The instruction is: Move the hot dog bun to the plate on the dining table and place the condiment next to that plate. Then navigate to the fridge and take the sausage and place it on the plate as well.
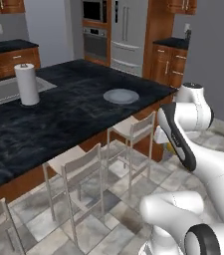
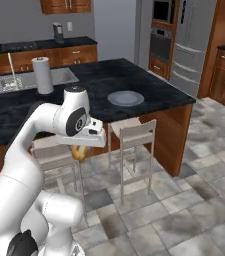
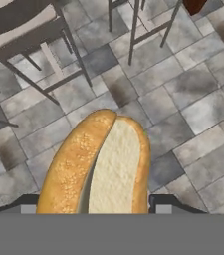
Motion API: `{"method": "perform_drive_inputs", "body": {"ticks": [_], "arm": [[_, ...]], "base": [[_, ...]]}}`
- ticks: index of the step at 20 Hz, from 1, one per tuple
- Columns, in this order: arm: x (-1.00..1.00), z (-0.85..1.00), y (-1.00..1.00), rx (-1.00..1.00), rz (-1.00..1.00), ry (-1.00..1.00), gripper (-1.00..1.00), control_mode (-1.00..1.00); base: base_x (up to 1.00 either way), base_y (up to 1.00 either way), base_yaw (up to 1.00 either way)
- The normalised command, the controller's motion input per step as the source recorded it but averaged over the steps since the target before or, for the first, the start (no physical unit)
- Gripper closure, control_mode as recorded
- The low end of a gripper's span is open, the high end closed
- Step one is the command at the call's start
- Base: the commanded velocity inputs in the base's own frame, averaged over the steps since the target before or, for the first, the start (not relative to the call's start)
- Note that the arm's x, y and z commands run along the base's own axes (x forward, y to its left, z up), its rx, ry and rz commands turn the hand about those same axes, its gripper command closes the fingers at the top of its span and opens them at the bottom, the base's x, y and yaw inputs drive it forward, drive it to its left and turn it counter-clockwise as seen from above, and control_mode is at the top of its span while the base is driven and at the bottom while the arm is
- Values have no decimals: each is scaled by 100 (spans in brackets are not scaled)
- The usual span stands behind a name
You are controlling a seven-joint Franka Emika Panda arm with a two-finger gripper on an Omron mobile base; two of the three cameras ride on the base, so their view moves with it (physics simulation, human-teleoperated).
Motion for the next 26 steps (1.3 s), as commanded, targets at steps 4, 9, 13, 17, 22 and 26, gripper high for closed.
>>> {"method": "perform_drive_inputs", "body": {"ticks": [4,9,13,17,22,26], "arm": [[0,0,0,0,0,0,100,100],[0,0,0,0,0,0,100,100],[0,0,0,0,0,0,100,100],[0,0,0,0,0,0,100,100],[0,0,0,0,0,0,100,100],[20,-4,-1,0,3,1,100,-100]], "base": [[91,-69,49],[87,-71,49],[90,-81,43],[100,-70,33],[100,-37,23],[72,-6,9]]}}
